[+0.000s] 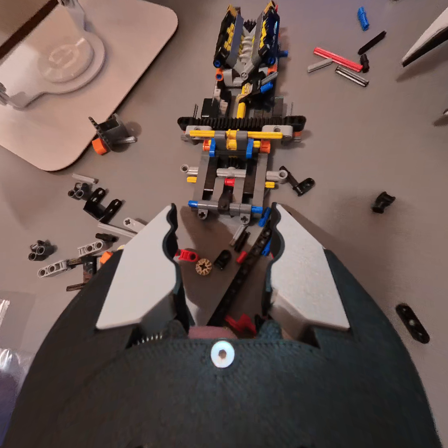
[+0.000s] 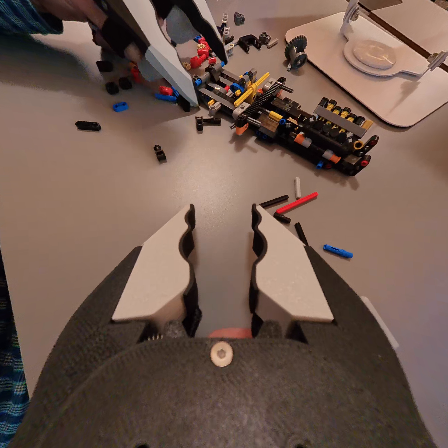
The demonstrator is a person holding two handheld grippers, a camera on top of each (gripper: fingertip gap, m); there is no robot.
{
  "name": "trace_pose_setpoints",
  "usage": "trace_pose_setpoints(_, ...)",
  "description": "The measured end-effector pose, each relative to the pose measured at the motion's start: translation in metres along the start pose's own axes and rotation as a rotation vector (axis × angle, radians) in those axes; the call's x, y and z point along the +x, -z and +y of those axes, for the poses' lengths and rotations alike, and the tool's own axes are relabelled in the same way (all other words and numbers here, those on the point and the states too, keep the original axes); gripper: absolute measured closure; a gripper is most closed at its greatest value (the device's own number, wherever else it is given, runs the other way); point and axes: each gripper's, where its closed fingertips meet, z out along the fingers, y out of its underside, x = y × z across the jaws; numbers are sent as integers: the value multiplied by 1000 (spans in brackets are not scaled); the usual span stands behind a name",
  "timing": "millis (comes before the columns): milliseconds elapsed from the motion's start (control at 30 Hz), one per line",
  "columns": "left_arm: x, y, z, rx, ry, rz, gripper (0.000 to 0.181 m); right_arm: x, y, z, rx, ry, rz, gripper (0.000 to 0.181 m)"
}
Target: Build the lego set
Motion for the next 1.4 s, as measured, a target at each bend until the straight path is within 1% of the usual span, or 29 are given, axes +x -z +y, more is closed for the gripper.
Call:
trace_pose_setpoints(167, 5, -2, 0, -9, 15, 48, 122, 0, 0, 0, 1, -3, -2, 136)
trace_pose_setpoints(200, 5, -2, -1, -8, 13, 50, 123, 0, 0, 0, 2, -2, -2, 136)
trace_pose_setpoints(500, 9, 0, 0, -16, 5, 28, 123, -2, -1, 1, -8, 18, 1, 136)
trace_pose_setpoints(767, 14, 7, 6, -27, 13, 24, 123, -4, -1, 1, -12, 24, -10, 135)
trace_pose_setpoints(1100, 23, 16, 12, -16, 34, 48, 123, -4, -2, 2, -23, 28, -9, 133)
trace_pose_setpoints(1167, 23, 20, 10, 1, 43, 55, 112, -3, -1, 2, -17, 28, -4, 132)
trace_pose_setpoints(1233, 22, 27, 8, 17, 40, 50, 110, -2, -1, 1, -13, 29, 3, 132)
trace_pose_setpoints(1300, 19, 37, 8, 31, 42, 36, 108, -2, 1, -2, 9, 37, 22, 136)
trace_pose_setpoints(1400, 13, 57, 11, 69, 57, 7, 114, -4, 5, -10, 57, 29, 34, 146)
